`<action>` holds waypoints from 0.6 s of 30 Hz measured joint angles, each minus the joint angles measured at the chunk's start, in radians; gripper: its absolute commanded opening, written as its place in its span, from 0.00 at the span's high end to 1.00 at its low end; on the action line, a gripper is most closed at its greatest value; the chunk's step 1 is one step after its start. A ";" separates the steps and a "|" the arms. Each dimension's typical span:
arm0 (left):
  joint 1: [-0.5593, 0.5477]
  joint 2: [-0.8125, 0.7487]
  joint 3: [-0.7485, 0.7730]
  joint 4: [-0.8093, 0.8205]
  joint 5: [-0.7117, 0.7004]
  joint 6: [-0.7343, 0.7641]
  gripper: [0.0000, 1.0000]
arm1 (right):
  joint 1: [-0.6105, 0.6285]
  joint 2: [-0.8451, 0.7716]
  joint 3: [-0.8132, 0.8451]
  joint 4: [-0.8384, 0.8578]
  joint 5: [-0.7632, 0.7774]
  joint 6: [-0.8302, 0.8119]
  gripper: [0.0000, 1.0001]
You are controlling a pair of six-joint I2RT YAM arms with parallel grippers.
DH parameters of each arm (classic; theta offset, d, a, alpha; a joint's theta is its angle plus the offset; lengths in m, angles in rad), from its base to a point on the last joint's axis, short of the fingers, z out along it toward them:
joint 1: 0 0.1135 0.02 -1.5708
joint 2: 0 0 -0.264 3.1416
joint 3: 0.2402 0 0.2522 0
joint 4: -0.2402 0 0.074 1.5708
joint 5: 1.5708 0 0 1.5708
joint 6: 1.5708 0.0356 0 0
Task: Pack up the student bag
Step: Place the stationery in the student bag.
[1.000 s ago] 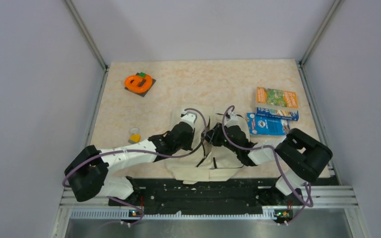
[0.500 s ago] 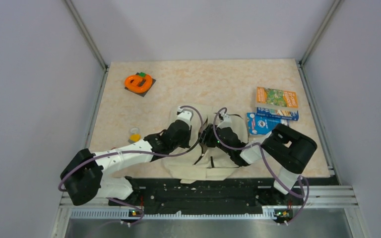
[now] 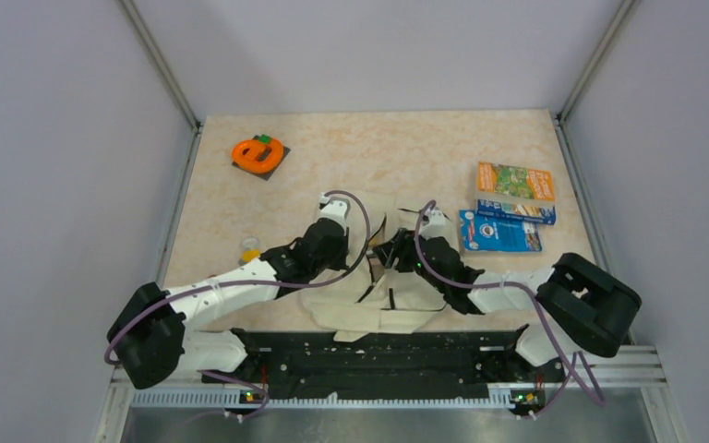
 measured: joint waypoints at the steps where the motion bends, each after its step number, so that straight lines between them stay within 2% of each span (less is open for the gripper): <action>1: 0.002 -0.002 0.000 -0.001 0.000 -0.001 1.00 | 0.000 -0.018 -0.003 -0.014 0.007 -0.008 0.48; 8: 0.010 -0.009 -0.005 -0.003 0.004 -0.007 1.00 | 0.001 -0.027 -0.004 -0.090 0.016 -0.069 0.59; 13: 0.011 -0.011 -0.005 -0.004 0.006 -0.007 1.00 | 0.001 0.056 0.040 -0.108 -0.036 -0.099 0.68; 18: 0.011 -0.011 -0.005 -0.007 0.008 -0.007 1.00 | 0.001 0.119 0.080 -0.091 -0.090 -0.114 0.71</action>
